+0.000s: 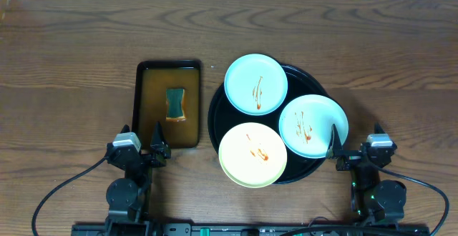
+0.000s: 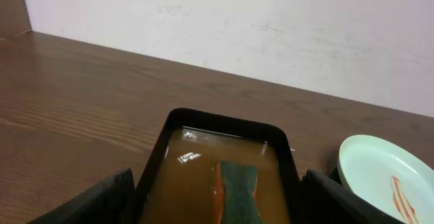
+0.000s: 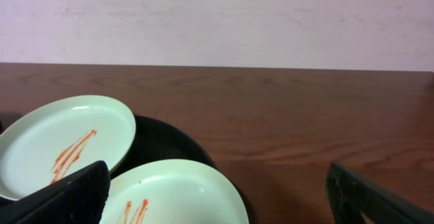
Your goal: Clean dirty plates on tray and stack at the side
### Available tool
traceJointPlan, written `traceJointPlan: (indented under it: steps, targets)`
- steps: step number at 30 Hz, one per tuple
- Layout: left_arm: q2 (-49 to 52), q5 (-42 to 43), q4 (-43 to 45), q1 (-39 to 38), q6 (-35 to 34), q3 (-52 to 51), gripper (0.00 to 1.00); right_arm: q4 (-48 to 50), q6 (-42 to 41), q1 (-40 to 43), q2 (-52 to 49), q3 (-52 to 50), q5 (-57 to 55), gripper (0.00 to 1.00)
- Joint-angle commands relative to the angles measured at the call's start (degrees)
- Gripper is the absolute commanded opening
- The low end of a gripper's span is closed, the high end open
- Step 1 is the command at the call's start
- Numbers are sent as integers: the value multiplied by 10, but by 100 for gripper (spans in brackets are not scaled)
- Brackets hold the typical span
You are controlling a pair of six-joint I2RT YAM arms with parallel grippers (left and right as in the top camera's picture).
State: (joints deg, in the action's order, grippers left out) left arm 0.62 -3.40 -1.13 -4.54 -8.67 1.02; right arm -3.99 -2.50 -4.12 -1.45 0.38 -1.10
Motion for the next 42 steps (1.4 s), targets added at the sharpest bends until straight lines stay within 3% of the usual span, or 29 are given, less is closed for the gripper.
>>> traceJointPlan:
  steps: [1, 22, 28, 33, 42]
  targets:
    - [-3, -16, -27, 3, 11, -7, 79, -1, 5, -2, 0, -1, -8, 99]
    - [-3, -20, -25, 3, 11, -7, 79, 0, 4, -2, 0, -1, -3, 99]
    - [-3, 13, -25, 3, 9, -3, 79, -1, -75, -2, 0, -1, 16, 99]
    - [1, 12, -29, 3, -1, 16, 79, -9, -80, -2, 0, 10, 14, 99]
    - [116, 12, -96, 3, -28, 113, 79, -95, -97, -2, -97, 119, 40, 99]
